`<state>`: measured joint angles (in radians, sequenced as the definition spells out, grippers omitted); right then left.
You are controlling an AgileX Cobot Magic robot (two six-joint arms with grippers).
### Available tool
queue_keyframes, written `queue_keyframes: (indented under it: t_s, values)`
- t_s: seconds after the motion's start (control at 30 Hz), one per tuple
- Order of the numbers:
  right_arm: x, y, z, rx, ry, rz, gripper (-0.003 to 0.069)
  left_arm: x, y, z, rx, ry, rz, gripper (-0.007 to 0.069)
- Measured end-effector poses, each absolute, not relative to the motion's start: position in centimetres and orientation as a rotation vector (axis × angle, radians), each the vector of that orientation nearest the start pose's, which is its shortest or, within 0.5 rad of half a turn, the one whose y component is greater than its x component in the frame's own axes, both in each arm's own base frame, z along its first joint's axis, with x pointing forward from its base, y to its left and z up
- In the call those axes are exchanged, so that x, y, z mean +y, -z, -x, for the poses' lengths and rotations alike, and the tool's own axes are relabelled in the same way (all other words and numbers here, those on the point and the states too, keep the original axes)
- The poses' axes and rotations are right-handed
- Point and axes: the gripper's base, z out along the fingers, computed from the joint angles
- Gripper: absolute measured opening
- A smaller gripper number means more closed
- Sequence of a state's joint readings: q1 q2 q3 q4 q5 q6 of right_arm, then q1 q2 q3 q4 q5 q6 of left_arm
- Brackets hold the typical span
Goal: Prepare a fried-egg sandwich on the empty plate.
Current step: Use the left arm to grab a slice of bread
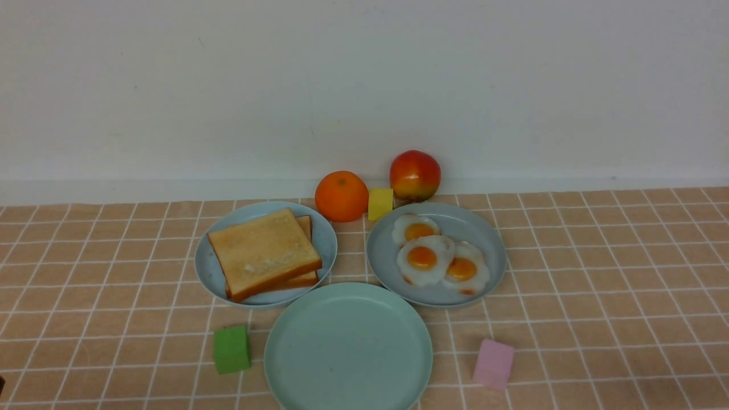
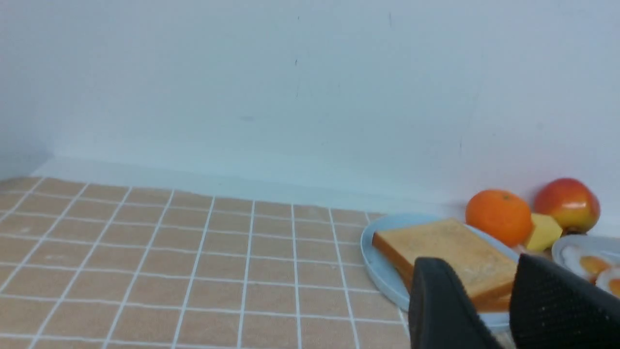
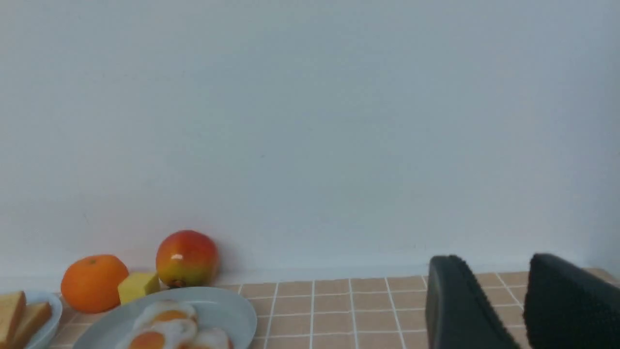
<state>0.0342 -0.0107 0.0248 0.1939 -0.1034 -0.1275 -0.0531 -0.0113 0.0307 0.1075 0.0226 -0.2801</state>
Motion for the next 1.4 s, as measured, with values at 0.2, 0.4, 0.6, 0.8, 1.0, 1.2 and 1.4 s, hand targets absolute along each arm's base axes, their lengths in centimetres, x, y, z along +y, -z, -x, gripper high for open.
queue_keyframes:
  t_s: [0.2, 0.4, 0.6, 0.8, 1.0, 1.2, 1.4]
  values:
    - [0.0, -21.6, -5.5, 1.385, -0.068, -0.040, 0.0241, -0.3, -20.1, -5.7, 1.531, 0.172, 0.089, 0.0238]
    - [-0.4, -23.1, -5.1, 1.194, -0.170, -0.162, 0.0241, -0.5, -22.2, -5.3, 1.292, 0.264, 0.105, 0.0238]
    - [-0.8, -25.8, -4.2, 1.011, -0.368, -0.304, 0.0241, -0.2, -26.0, -3.8, 0.939, 0.491, 0.203, 0.0238]
    - [-0.4, -33.7, -4.3, 1.038, -0.431, -0.296, 0.0241, -0.2, -34.2, -3.8, 0.895, 0.491, 0.195, 0.0238]
    - [0.4, -41.2, -8.5, 1.282, -0.401, -0.244, 0.0241, -0.5, -40.4, -9.5, 1.238, 0.496, 0.298, 0.0238]
    - [1.1, -39.2, -14.3, 1.698, -0.283, -0.157, 0.0241, -1.0, -36.5, -16.9, 1.767, 0.478, 0.488, 0.0238]
    - [1.5, -34.9, -17.2, 2.073, -0.253, -0.123, 0.0241, -1.5, -30.6, -21.5, 2.147, 0.416, 0.614, 0.0238]
